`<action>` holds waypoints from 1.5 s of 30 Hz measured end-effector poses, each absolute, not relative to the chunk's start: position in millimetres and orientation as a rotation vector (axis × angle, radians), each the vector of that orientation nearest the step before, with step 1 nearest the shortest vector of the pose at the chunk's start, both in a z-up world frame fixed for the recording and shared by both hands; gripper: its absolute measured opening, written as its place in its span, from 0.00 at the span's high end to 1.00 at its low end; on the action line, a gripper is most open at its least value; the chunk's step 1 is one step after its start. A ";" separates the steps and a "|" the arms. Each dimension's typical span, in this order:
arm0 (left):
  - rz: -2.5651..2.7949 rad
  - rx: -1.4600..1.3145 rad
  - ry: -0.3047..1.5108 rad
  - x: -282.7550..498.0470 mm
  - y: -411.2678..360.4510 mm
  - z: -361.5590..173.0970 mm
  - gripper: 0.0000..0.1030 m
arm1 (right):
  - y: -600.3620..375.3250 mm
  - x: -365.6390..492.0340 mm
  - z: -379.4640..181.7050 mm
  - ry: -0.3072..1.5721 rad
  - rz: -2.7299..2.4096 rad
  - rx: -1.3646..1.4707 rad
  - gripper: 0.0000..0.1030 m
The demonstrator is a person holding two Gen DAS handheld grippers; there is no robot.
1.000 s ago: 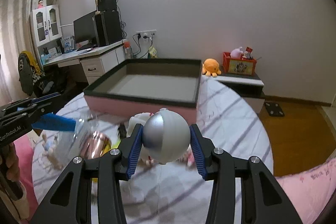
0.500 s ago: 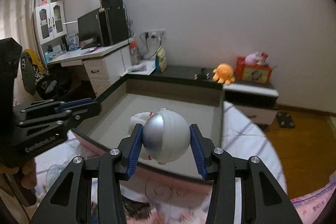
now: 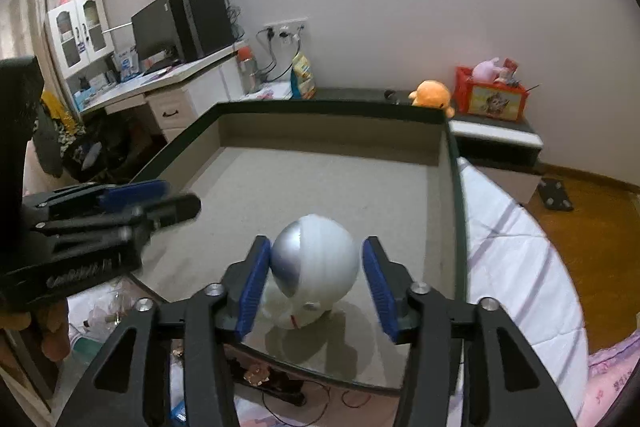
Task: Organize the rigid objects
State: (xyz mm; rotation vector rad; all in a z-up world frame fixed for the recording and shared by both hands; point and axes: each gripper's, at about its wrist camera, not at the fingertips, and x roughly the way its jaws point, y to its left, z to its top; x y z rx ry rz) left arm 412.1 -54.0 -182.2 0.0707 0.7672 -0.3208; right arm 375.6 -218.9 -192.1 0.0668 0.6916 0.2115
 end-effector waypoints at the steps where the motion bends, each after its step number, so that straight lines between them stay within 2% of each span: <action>1: -0.315 0.070 0.750 406.9 -51.5 -177.4 0.28 | -220.5 369.7 -186.9 0.677 0.207 0.071 0.44; 2: -0.311 0.065 0.746 403.9 -49.2 -174.5 0.26 | -220.0 367.6 -182.7 0.667 0.206 0.076 0.38; 3: -0.306 0.054 0.734 399.4 -45.8 -170.2 0.19 | -221.1 363.2 -176.8 0.649 0.198 0.077 0.35; 4: -0.298 0.046 0.711 393.4 -41.2 -164.4 0.15 | -222.2 355.2 -169.7 0.627 0.178 0.068 0.27; 5: -0.290 0.044 0.693 387.6 -37.6 -159.6 0.14 | -222.7 351.5 -165.1 0.615 0.169 0.063 0.22; 13: -0.248 -0.030 0.466 294.0 9.6 -101.8 0.01 | -221.9 277.3 -114.1 0.453 0.118 0.059 0.20; 19: -0.240 -0.067 0.345 218.9 40.1 -82.6 0.00 | -213.5 214.8 -95.7 0.369 0.106 0.052 0.19; 32: -0.228 -0.008 0.520 155.1 46.1 -160.9 0.00 | -200.3 144.2 -140.8 0.438 0.073 0.034 0.19; 45: -0.201 0.014 0.685 173.3 53.4 -220.5 0.00 | -179.9 169.3 -220.3 0.664 0.132 0.040 0.19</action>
